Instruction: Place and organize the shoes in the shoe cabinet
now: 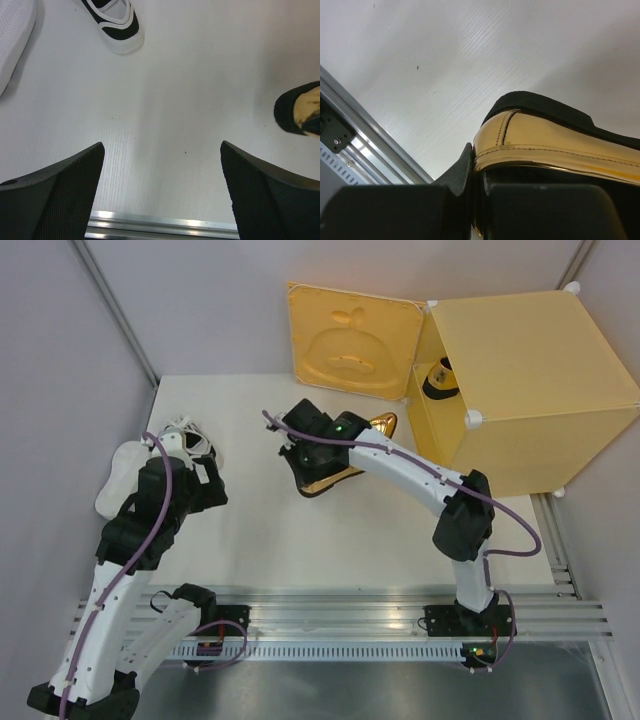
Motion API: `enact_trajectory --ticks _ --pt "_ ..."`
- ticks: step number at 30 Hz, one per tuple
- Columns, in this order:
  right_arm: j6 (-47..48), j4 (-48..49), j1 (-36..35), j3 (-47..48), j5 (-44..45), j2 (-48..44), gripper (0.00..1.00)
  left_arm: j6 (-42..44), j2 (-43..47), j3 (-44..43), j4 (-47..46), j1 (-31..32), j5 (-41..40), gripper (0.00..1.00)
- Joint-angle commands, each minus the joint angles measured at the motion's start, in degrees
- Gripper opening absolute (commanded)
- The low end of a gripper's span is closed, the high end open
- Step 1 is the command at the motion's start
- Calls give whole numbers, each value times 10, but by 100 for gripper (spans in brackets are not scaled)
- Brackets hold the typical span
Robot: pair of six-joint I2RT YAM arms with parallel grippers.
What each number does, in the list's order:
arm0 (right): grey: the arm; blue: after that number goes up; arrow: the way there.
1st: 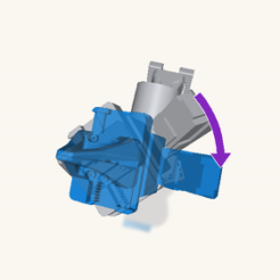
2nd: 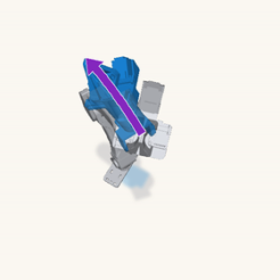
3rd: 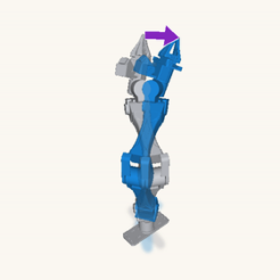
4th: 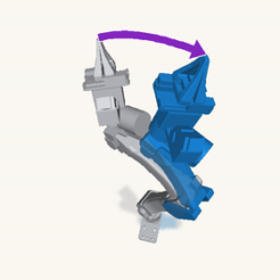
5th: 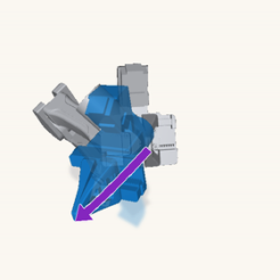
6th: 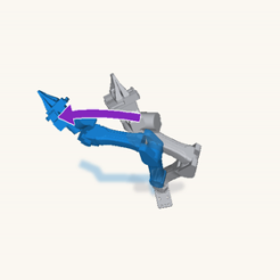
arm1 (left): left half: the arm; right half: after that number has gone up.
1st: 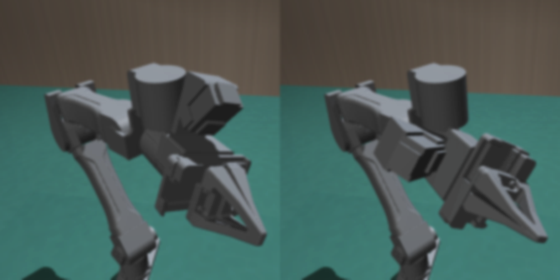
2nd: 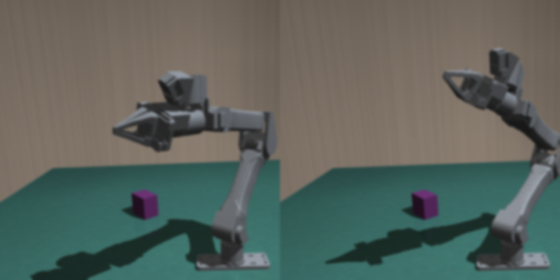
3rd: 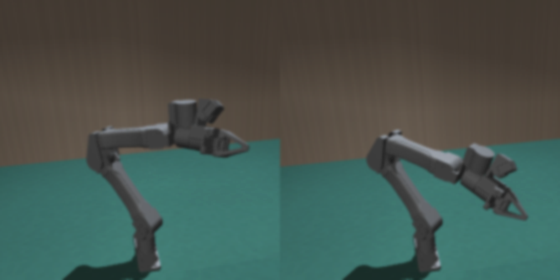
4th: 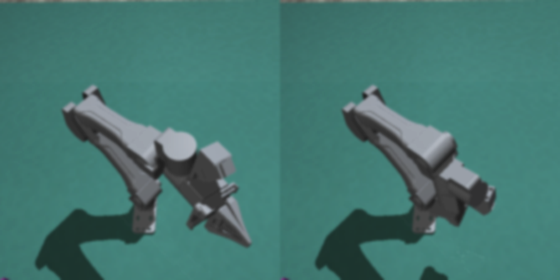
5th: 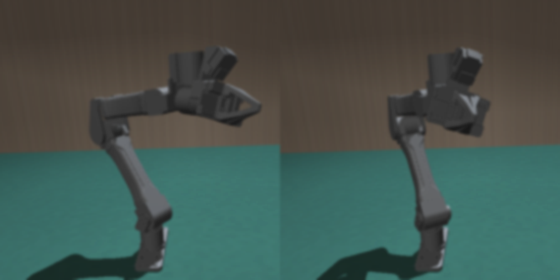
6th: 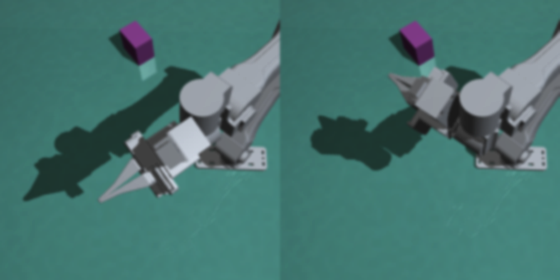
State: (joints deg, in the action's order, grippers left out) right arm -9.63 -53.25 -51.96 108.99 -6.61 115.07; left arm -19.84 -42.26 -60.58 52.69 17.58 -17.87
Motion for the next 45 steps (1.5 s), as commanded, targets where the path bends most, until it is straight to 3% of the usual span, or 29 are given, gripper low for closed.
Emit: enact_trajectory --ticks 1,8,18,25,45 --pt "44 -40 59 75 51 -60 1 -9 0 -14 -2 -3 10 100" --pt "87 -70 146 157 34 -49 1 -7 2 -18 -1 -3 12 100" --pt "107 -33 284 170 -53 -33 1 -8 10 -19 2 -3 13 100" --pt "107 -32 329 171 -76 -23 1 -10 11 -19 5 -4 14 100" --pt "69 -40 360 139 84 -40 11 -6 12 -12 6 -3 25 100"
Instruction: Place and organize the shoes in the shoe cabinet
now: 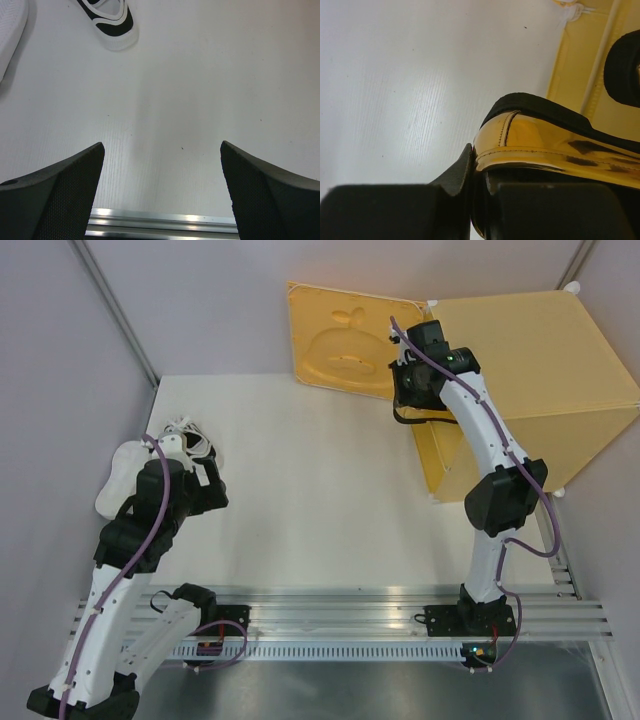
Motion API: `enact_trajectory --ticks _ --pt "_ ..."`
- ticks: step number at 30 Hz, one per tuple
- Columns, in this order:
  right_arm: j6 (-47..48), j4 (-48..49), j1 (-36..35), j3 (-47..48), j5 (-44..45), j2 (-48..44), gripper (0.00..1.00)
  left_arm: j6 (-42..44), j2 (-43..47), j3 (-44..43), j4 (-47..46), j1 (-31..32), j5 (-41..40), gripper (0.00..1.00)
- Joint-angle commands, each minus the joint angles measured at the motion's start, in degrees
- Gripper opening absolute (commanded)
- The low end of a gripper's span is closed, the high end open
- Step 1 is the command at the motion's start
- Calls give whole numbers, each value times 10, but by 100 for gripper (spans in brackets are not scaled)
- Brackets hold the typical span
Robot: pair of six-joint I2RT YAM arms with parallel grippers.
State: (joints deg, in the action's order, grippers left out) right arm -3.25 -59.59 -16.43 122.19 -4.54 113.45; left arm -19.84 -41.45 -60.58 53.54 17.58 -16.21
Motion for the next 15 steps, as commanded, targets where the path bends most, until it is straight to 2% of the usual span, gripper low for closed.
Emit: enact_trajectory --ticks 1,6,8,11,15 --pt "5 24 5 6 65 -23 11 -5 3 -12 -3 -3 9 100" --pt "-2 27 7 -5 93 -22 20 -4 4 -11 -3 -3 10 100" --pt "-3 27 7 -10 102 -24 27 -4 4 -10 -3 -3 11 100" --pt "-9 26 7 -15 110 -25 29 -2 4 -8 -3 -3 9 100" --pt "-16 20 7 -15 125 -36 41 -2 6 -8 -4 -3 10 100"
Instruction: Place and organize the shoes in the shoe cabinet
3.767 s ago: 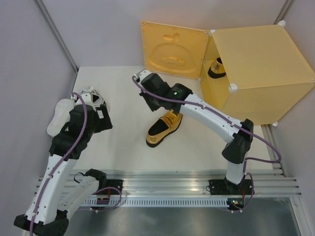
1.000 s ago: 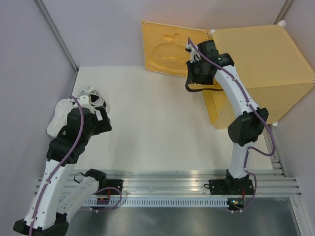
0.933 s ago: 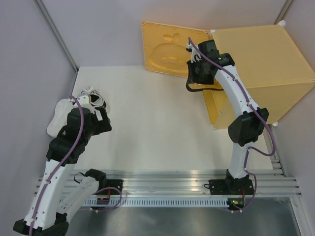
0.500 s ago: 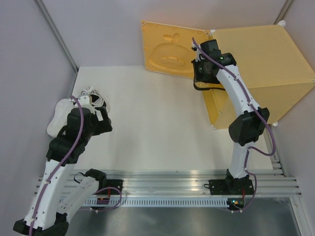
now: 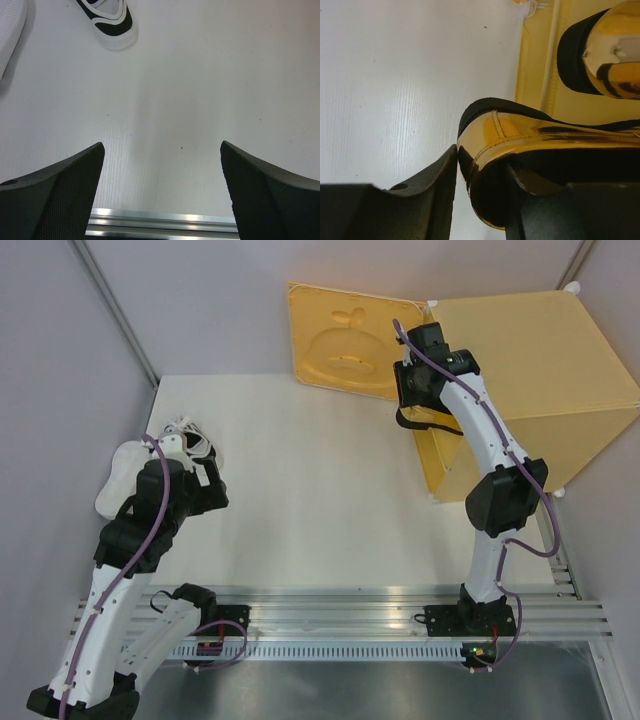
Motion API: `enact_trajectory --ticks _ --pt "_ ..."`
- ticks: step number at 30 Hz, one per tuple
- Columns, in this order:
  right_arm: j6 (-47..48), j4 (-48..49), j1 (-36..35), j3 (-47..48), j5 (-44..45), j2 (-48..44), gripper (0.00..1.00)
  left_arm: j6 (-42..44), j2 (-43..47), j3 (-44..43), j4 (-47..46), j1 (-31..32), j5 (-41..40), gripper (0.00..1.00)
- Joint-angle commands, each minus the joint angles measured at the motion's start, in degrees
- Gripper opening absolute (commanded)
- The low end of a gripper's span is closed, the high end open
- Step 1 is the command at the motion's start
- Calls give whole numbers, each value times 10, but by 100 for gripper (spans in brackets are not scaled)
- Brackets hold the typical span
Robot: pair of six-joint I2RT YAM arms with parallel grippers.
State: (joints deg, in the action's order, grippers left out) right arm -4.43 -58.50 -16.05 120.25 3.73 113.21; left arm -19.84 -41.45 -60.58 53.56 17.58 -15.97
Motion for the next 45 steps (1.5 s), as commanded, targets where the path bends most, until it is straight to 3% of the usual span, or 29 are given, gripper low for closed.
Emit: enact_trajectory --ticks 1,7,17,25,33,38,45 --pt "-9 9 3 3 46 -37 43 -2 7 -8 -3 -3 8 100" --pt "-22 13 0 -8 50 -64 58 -6 -3 -9 -6 -3 14 100" --pt "-31 6 -46 3 141 -65 59 -6 -11 -12 -12 -3 23 100" --pt "-94 25 -60 5 227 -49 58 -4 -6 -11 -11 -3 23 100" --pt "-107 24 -61 30 258 -29 58 -1 -1 -8 -9 -3 20 100" --pt "-81 66 -87 3 276 -60 67 -3 0 -9 -9 -3 20 100" --pt "-88 59 -91 11 312 -54 67 -7 -5 -11 -10 -3 27 100"
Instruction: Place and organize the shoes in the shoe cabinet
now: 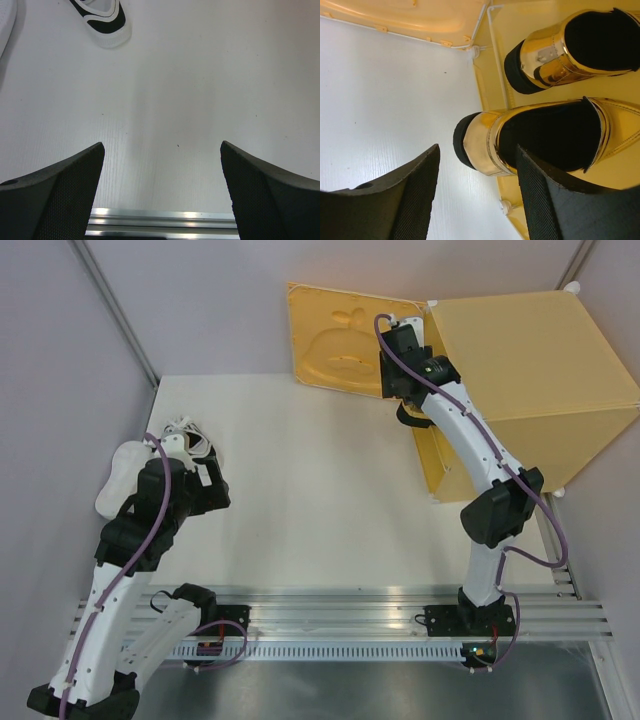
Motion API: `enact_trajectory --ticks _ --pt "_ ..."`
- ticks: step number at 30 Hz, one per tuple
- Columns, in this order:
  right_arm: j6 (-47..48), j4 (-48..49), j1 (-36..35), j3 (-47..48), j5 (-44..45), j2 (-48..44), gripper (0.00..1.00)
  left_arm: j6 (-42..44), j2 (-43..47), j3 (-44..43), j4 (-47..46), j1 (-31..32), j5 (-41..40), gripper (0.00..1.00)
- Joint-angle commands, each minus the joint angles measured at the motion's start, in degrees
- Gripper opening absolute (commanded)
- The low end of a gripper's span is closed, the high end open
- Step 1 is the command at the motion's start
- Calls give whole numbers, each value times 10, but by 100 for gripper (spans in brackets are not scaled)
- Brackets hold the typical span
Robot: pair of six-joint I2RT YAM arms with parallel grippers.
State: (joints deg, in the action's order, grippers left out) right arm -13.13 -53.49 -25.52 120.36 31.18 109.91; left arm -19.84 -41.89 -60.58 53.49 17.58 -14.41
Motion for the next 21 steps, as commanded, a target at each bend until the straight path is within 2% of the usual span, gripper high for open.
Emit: enact_trajectory --ticks 1,10,21 --pt "-11 6 4 8 49 -19 67 -8 1 -11 -9 -3 12 100" --pt "-31 39 3 6 71 -2 56 -15 6 -7 -7 -3 21 100" --pt "-42 11 5 34 79 42 42 -16 13 -4 0 -3 18 100"
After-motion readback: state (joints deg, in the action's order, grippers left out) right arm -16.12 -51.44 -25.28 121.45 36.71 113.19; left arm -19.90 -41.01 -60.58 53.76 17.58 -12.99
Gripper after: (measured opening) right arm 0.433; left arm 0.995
